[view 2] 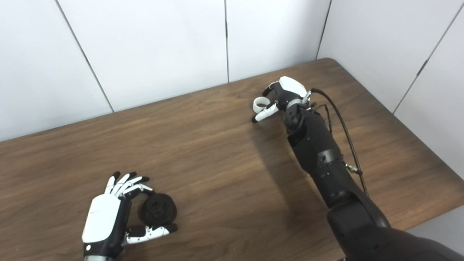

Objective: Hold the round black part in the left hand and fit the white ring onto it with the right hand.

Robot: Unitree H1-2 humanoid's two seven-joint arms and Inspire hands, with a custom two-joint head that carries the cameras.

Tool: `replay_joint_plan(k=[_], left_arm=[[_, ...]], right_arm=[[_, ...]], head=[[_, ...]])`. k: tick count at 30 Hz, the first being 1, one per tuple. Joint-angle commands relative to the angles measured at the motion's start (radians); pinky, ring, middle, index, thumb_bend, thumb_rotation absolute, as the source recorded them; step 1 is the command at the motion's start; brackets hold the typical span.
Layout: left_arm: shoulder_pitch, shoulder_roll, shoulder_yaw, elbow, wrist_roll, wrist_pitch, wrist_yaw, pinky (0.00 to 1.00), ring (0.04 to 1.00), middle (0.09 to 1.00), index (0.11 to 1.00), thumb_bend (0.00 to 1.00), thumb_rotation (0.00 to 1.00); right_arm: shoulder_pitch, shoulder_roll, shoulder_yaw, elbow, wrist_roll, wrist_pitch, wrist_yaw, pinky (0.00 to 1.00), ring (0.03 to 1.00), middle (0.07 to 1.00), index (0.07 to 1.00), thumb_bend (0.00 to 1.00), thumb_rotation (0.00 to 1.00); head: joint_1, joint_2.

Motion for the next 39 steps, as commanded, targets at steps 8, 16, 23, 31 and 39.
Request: replay_joint_plan(k=[8, 16, 23, 31, 39], left_arm=[[0.097, 0.036, 0.003, 0.080, 0.015, 0.010, 0.021, 1.00, 0.891, 0.788, 0.484, 0.52, 0.05], [0.097, 0.032, 0.005, 0.075, 0.015, 0.019, 0.019, 1.00, 0.891, 0.787, 0.484, 0.52, 0.05], [0.095, 0.030, 0.008, 0.071, 0.013, 0.020, 0.015, 1.00, 0.897, 0.790, 0.484, 0.52, 0.05], [0.099, 0.028, 0.007, 0.062, 0.019, 0.027, 0.011, 1.00, 0.895, 0.788, 0.484, 0.52, 0.05], [0.100, 0.023, 0.007, 0.054, 0.013, 0.029, 0.008, 1.00, 0.897, 0.789, 0.484, 0.52, 0.05]], right_arm=[[-0.065, -0.023, 0.001, 0.001, 0.009, -0.005, -0.040, 1.00, 0.994, 0.931, 0.712, 0.83, 0.26], [-0.059, -0.047, 0.018, -0.007, 0.017, -0.006, -0.031, 1.00, 0.998, 0.918, 0.697, 0.82, 0.26], [-0.052, -0.069, 0.045, -0.014, 0.025, -0.006, -0.027, 1.00, 0.999, 0.901, 0.658, 0.82, 0.25], [-0.033, -0.070, 0.044, -0.030, 0.060, -0.006, -0.072, 1.00, 0.957, 0.844, 0.489, 0.53, 0.13], [-0.021, -0.087, 0.060, -0.040, 0.052, -0.005, -0.062, 1.00, 0.963, 0.852, 0.489, 0.52, 0.13]], head=[[0.005, 0.001], [0.005, 0.001], [0.007, 0.003], [0.007, 0.007], [0.001, 0.007]])
